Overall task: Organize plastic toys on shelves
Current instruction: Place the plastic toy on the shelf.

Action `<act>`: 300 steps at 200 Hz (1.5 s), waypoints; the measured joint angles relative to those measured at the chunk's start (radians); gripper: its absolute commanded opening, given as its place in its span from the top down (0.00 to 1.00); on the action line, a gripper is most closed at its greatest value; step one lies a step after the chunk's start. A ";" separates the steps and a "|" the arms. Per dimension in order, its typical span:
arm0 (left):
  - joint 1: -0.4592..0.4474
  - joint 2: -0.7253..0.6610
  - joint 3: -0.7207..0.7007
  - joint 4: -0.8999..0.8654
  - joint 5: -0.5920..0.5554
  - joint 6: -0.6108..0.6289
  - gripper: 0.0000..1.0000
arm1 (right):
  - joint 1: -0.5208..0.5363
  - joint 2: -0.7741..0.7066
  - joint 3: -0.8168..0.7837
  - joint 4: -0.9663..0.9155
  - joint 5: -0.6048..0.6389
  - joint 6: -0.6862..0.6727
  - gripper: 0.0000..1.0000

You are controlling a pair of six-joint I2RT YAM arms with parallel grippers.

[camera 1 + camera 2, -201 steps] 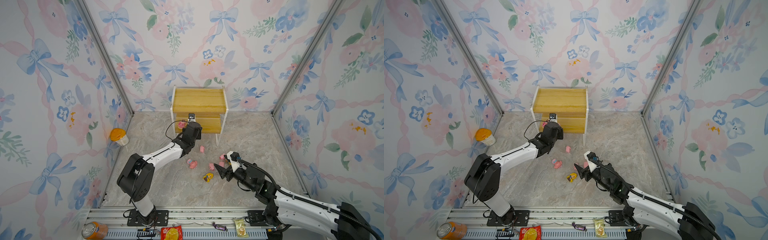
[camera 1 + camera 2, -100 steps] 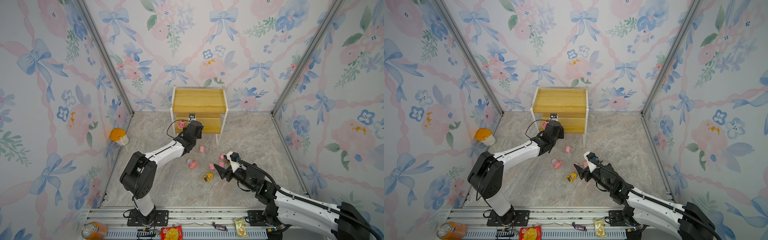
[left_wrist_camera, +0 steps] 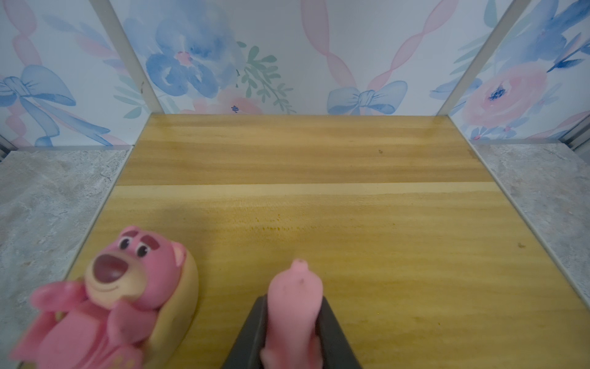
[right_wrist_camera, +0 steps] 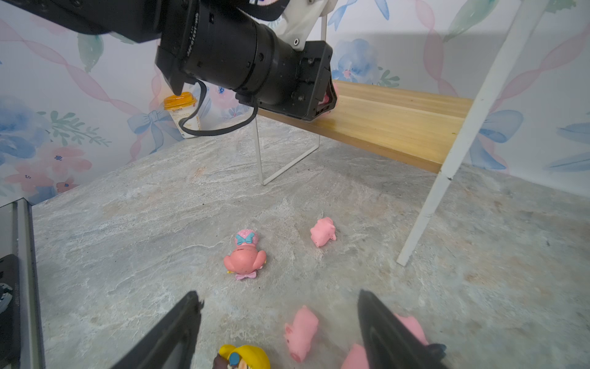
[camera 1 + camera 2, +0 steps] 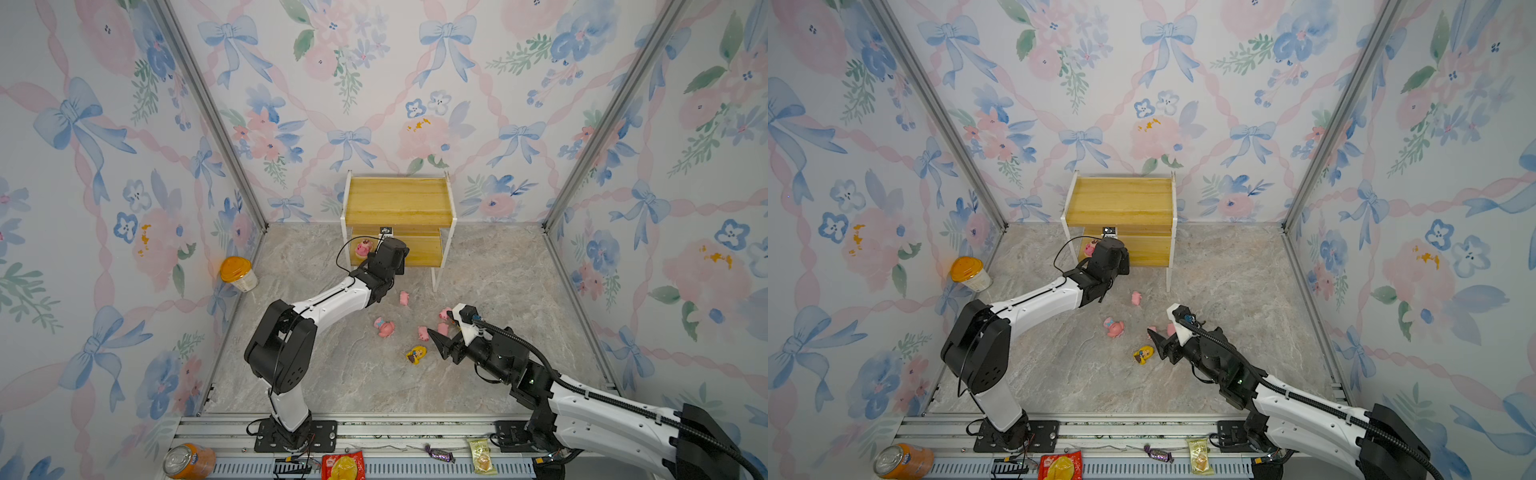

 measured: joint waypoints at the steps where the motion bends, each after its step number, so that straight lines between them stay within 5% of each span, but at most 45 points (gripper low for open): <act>1: 0.000 0.000 0.000 0.000 0.000 0.000 0.72 | 0.000 0.000 0.000 0.000 0.000 0.000 0.21; 300: -0.018 0.011 0.035 -0.048 0.001 0.000 0.48 | 0.000 0.000 0.000 -0.003 0.000 0.000 0.21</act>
